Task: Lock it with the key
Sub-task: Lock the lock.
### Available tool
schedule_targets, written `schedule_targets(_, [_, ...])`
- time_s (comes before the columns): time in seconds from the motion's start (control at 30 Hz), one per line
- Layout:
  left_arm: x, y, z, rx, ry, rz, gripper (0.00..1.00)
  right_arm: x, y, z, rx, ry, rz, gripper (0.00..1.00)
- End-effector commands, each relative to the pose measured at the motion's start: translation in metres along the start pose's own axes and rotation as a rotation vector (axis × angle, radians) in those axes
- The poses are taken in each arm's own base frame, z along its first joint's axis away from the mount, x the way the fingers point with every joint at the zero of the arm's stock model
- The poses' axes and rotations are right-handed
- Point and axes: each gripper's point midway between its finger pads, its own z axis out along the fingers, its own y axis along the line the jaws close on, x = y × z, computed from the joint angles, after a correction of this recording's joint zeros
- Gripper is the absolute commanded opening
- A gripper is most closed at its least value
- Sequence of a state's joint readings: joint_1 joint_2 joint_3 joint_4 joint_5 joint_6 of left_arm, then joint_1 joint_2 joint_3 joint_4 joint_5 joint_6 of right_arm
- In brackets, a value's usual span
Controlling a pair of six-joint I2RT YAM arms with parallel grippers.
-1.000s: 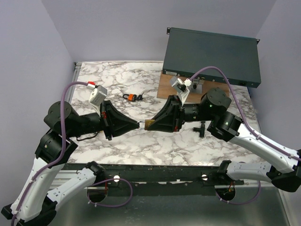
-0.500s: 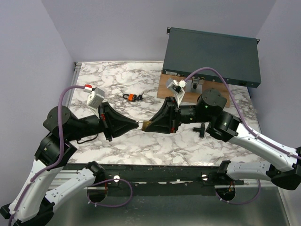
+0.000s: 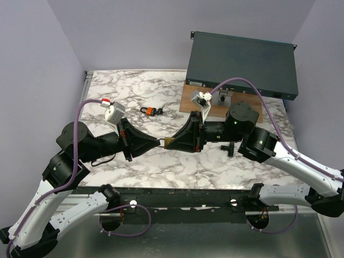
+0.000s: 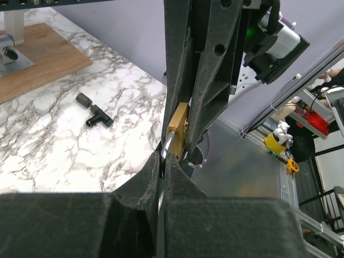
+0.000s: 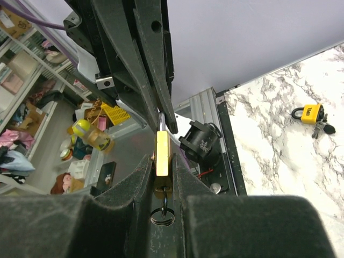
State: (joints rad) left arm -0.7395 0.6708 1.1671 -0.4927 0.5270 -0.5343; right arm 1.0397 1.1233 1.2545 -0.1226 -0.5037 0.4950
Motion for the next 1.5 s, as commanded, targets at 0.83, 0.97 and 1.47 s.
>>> schedule_targets(0.83, [0.001,0.02,0.034,-0.231,0.05,-0.154,0.0,-0.003,-0.072,0.04,0.395,-0.011,-0.079,0.01])
schedule_targets(0.97, [-0.003,0.014,0.038,-0.203,0.036,-0.163,0.0,0.005,-0.078,0.046,0.423,0.014,-0.078,0.01])
schedule_targets(1.47, [-0.014,-0.022,0.046,-0.016,0.006,-0.202,0.0,0.016,-0.094,0.055,0.474,0.045,-0.059,0.01])
